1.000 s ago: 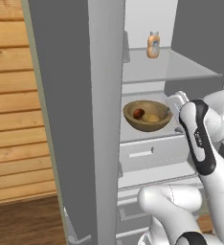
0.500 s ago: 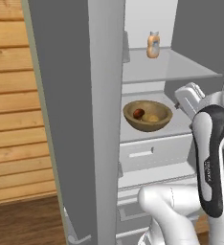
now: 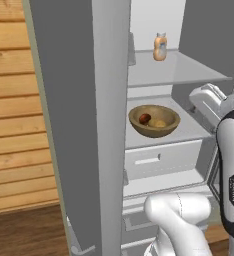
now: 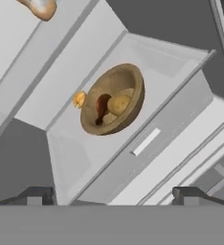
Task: Pick the chicken drumstick and potato from their plates and place them in the bowl. Then put the bowl in the fridge.
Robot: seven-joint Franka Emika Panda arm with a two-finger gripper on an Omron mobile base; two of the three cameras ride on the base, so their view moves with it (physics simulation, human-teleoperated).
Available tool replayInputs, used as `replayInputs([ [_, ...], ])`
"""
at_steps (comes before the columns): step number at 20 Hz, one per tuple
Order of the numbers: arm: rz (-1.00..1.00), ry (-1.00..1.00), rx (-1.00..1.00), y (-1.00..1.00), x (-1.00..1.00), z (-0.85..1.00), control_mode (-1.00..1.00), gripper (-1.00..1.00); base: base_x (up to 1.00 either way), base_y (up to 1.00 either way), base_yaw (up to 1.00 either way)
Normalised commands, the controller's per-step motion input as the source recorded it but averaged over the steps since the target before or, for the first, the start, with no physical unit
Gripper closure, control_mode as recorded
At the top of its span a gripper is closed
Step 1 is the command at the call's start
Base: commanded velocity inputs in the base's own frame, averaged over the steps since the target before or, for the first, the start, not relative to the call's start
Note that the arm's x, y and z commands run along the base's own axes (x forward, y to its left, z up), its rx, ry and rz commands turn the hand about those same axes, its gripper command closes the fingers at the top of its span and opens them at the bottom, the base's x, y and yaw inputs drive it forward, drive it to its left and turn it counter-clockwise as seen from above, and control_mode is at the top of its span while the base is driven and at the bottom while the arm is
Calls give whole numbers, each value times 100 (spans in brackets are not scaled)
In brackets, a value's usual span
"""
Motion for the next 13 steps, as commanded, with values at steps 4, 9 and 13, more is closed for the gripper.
replayInputs([
  [4,14,0,-12,7,42,-28,-100,-100,0,0,0],
  [9,9,30,-18,25,-5,-27,-100,-100,0,0,0],
  [13,12,40,-15,4,2,-16,-100,-100,0,0,0],
])
